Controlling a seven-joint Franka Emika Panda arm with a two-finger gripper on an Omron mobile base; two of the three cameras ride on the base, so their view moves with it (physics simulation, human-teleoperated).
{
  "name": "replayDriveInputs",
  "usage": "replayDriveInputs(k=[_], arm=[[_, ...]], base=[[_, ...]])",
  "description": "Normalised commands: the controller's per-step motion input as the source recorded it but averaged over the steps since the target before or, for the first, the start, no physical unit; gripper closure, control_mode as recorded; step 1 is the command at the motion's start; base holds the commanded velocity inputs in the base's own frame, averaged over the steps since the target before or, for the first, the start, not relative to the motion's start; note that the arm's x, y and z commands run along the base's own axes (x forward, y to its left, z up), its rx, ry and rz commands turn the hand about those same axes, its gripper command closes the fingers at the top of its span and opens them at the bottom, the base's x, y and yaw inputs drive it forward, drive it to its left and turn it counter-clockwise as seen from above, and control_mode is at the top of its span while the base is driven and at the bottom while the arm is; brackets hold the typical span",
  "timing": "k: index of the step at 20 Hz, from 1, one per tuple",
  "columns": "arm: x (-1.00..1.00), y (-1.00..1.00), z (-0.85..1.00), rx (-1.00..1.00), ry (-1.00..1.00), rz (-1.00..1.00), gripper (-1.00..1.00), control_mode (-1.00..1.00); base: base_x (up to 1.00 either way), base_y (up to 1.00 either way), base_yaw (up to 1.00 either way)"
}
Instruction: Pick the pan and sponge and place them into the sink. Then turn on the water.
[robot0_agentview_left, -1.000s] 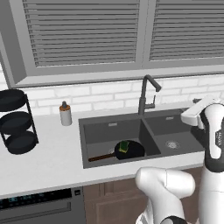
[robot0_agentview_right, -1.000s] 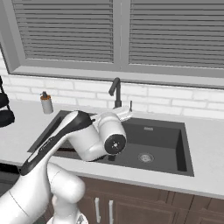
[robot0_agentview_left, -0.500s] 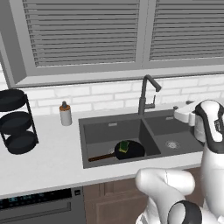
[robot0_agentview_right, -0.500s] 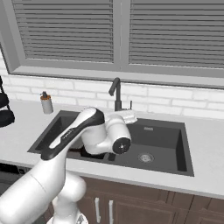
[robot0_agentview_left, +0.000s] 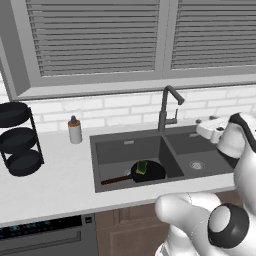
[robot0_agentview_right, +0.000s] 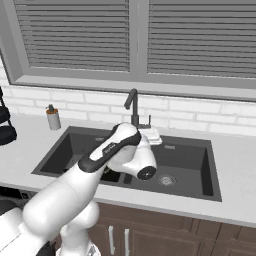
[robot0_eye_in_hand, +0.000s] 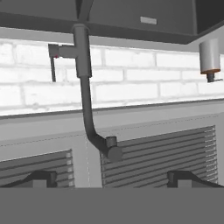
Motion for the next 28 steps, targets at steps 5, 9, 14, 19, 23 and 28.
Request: replayDriveInputs(k=[5,9,14,19,23,28], arm=[[0.37,0.0,-0.39,0.0,-0.12,0.0,-1.0,-1.0],[0.43,0.0,-0.26,0.0,-0.08,0.0,-1.0,-1.0],[0.53,-0.01,-0.04,0.0,-0.06,0.0,-1.0,-1.0],[0.46,-0.17,-0.13,0.0,-0.02,0.0,-1.0,-1.0],[0.33,-0.23,-0.3,0.0,-0.04,0.0,-1.0,-1.0],[0.3,-0.18,-0.36,0.0,-0.03,0.0,-1.0,-1.0]], base=[[0.0,0.0,0.0],[0.0,0.0,0.0],[0.0,0.0,0.0],[0.0,0.0,0.0],[0.0,0.0,0.0],[0.0,0.0,0.0]])
